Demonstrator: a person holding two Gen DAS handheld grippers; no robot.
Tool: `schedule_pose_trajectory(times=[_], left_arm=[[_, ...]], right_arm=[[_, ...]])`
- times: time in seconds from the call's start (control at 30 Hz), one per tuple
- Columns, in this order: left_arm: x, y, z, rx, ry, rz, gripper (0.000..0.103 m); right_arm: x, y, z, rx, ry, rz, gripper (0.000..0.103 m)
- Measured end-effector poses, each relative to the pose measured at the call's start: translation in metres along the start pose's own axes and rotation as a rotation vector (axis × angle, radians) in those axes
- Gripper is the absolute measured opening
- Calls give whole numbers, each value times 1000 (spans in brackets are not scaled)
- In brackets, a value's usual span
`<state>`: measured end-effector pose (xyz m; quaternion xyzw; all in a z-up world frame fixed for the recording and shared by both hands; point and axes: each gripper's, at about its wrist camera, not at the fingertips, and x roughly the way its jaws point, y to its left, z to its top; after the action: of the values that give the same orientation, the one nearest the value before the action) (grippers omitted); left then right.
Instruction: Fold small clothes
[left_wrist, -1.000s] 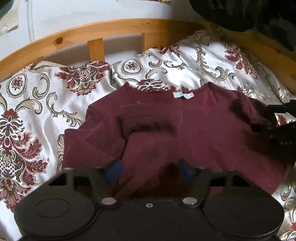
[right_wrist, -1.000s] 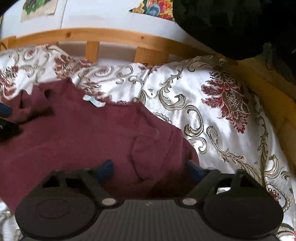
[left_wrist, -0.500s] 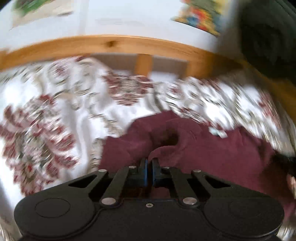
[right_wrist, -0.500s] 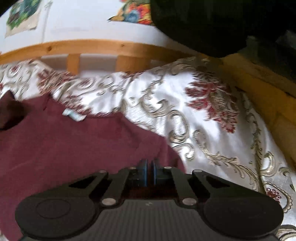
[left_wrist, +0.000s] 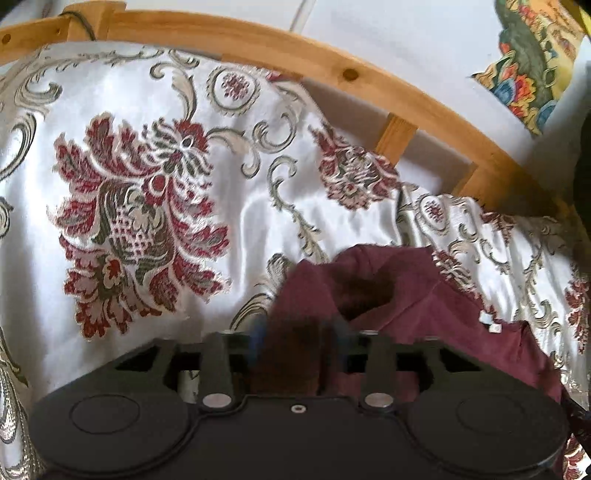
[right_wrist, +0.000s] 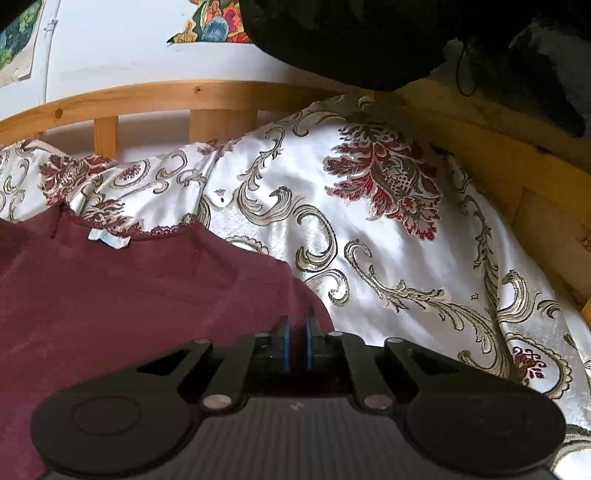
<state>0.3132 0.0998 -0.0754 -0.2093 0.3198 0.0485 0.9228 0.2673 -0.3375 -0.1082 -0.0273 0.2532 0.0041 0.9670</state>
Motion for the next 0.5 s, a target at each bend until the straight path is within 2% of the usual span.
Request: schedule_pose_trajectory(times=[0.03,0.07,0.1,0.13,0.23,0.27,0.33,0.4,0.5], left_arm=[[-1,-2,0,7,-1,-12,69],[0,-5,0,16,3,-25,78],[0,-9,-1,34,7,-45,80],[1,-13,-3,56,10,-57,81],[10,-27,-8,155,21,-38,82],[15,-31,-9,188,23,-6,82],[23,-33,-11,225,23,68,82],[32,-30,-11,237,27,146,82],[42,-17,-9,182,54,149,84]], right_arm=[[-1,-1,0,5,0,7,36],[-4,-2,1,11,-1,15,44],[-6,-2,0,16,-4,27,57],[-7,-2,0,14,-5,33,64],[-8,5,0,-36,-5,20,74],[-8,7,-1,-61,-8,9,76],[-7,14,-3,-121,-16,-37,88],[-7,17,-4,-155,-24,-60,89],[-10,15,-4,-131,-38,-59,94]])
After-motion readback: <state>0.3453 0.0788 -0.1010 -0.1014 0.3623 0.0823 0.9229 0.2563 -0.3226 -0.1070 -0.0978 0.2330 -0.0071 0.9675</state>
